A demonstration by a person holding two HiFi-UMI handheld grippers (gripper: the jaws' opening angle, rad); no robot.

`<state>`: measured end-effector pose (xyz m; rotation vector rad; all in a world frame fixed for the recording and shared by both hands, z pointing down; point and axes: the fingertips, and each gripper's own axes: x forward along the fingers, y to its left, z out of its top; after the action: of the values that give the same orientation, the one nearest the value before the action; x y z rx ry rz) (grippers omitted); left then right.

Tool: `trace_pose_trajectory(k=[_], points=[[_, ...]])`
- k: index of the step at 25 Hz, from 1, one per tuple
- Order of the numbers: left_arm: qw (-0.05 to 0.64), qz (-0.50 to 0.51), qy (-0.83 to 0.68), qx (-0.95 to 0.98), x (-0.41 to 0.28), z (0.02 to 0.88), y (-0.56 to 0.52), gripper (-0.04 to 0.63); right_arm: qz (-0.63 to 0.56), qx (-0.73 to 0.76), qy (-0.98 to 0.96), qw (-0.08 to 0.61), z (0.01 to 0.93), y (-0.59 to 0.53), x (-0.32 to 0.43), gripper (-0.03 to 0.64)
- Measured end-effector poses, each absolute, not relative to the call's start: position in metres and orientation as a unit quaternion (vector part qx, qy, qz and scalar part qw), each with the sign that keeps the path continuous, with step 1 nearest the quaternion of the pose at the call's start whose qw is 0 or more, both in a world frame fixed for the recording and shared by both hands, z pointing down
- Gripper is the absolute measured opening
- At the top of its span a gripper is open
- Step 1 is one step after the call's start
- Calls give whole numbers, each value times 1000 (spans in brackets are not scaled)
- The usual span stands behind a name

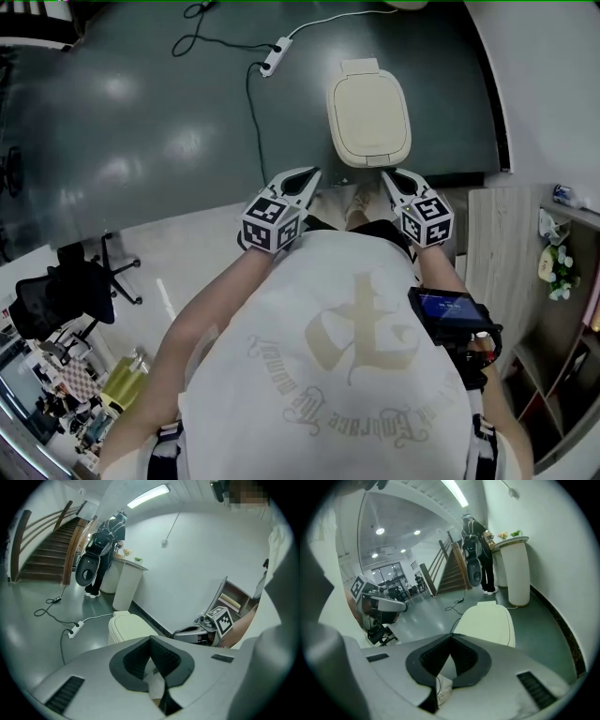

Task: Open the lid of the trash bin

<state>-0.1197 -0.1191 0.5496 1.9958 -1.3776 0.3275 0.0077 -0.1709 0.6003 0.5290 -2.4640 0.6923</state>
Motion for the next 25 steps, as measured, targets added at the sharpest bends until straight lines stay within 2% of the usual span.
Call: trace_pose_trajectory(k=[25], points=[[377, 131, -569, 719, -115, 573, -125, 14, 240, 99, -893, 368, 682, -192, -6, 5]])
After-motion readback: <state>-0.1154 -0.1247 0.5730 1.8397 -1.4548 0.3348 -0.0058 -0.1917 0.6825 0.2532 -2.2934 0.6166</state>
